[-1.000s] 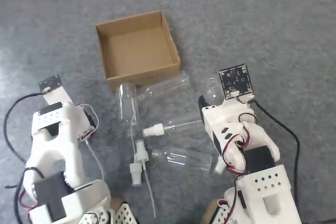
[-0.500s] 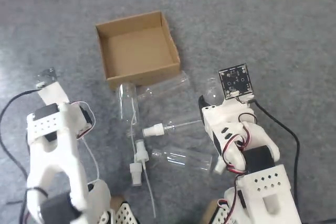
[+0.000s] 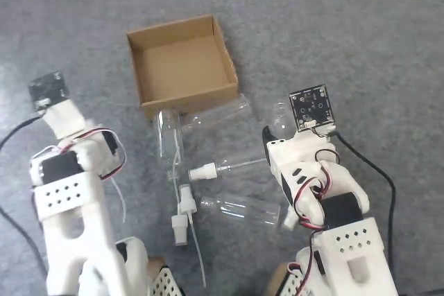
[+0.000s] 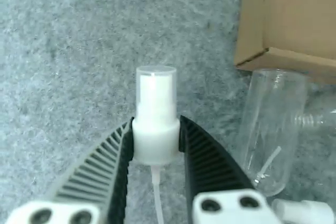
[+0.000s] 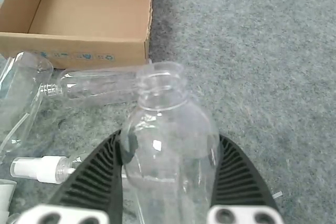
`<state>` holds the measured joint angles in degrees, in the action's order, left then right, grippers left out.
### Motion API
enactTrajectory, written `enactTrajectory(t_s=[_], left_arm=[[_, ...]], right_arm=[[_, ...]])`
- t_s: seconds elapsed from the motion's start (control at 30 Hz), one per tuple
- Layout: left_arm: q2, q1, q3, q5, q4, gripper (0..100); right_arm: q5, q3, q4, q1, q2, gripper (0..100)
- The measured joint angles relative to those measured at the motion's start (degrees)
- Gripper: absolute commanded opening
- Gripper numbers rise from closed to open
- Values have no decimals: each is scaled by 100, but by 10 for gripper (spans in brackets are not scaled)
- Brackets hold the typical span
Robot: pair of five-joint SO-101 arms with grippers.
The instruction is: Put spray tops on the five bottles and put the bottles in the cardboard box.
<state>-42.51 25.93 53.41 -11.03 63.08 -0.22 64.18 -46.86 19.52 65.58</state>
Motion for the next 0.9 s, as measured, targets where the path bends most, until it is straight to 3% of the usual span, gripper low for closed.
enactTrajectory(t_s=[0.53, 0.9], left_arm=[[-44, -53, -703, 79, 44, 10], [-1530, -62, -1284, -800, 141, 10]], right_arm=[[0, 158, 0, 492, 0, 76], [0, 176, 0, 677, 273, 76]])
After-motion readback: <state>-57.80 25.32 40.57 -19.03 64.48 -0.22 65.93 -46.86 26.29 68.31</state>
